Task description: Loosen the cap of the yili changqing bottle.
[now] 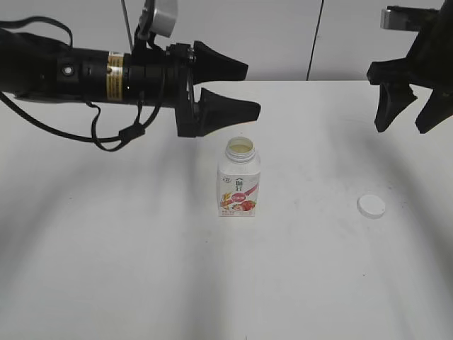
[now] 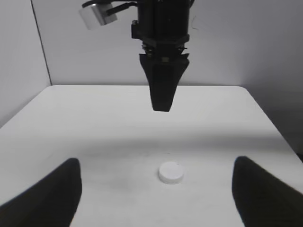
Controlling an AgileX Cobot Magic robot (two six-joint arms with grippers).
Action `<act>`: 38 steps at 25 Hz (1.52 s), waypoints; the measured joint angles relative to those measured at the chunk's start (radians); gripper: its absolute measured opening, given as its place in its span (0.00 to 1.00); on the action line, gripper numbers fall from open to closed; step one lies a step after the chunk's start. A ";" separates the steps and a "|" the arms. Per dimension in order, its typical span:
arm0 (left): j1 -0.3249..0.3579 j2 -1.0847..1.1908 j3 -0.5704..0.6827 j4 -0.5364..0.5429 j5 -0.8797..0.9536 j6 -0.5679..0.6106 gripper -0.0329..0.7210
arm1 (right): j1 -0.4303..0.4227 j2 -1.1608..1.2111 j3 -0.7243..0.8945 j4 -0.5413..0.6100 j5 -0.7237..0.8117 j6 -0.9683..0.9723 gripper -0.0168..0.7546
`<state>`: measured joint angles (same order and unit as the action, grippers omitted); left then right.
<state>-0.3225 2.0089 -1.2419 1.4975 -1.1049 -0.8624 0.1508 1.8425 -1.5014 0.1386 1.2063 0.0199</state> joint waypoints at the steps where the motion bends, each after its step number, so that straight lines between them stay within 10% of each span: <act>1: 0.000 -0.029 0.000 0.009 0.060 -0.026 0.83 | 0.000 -0.015 -0.002 0.000 0.001 0.000 0.67; 11: 0.000 -0.224 0.000 -0.006 1.088 -0.209 0.83 | 0.001 -0.142 -0.002 0.000 0.006 0.007 0.68; 16: 0.004 -0.224 0.003 -0.286 1.383 -0.136 0.83 | 0.001 -0.206 -0.002 0.005 0.008 0.022 0.68; 24: 0.001 -0.226 -0.045 -0.947 1.626 0.318 0.82 | 0.001 -0.266 -0.003 0.033 0.010 0.026 0.68; 38: 0.086 -0.229 -0.242 -1.344 2.248 0.535 0.81 | 0.001 -0.267 -0.003 0.030 0.011 0.028 0.68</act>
<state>-0.2364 1.7800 -1.4842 0.1539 1.1434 -0.3271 0.1516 1.5759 -1.5047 0.1683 1.2171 0.0474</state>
